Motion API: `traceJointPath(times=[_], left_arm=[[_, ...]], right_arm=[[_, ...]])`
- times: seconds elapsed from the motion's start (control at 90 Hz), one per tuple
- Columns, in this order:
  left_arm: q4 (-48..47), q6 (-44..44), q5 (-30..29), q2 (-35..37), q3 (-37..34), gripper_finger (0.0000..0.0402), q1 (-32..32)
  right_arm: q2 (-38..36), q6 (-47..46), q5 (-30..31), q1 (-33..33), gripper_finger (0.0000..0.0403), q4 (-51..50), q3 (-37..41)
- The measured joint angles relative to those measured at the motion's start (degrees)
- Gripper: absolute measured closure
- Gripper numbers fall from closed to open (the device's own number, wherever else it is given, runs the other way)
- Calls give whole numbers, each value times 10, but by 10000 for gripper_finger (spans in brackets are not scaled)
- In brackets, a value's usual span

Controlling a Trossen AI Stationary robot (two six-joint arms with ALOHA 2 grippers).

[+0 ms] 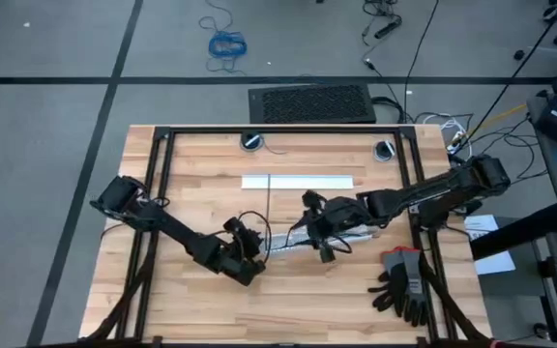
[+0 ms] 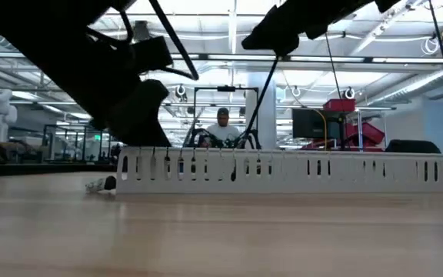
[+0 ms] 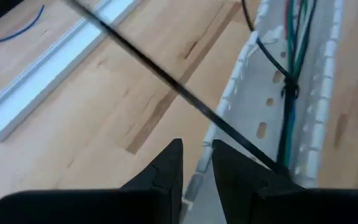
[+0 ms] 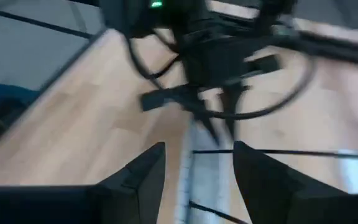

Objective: Ziptie cables
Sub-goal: Put the cable wires on the cable white duct tray

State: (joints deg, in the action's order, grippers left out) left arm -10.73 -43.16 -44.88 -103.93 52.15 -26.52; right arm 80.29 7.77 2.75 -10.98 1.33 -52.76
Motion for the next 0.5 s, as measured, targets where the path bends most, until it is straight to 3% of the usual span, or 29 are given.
traceJointPath(times=[0.089,0.3,0.5], left_arm=[[4,0,0,-3,1,318,0],[27,6,1,-4,0,318,-2],[28,6,-2,-4,0,318,-2]], right_arm=[[-38,22,32,2,227,-3,-6],[-82,11,33,13,227,-24,-9],[2,-67,-13,12,227,-37,-10]])
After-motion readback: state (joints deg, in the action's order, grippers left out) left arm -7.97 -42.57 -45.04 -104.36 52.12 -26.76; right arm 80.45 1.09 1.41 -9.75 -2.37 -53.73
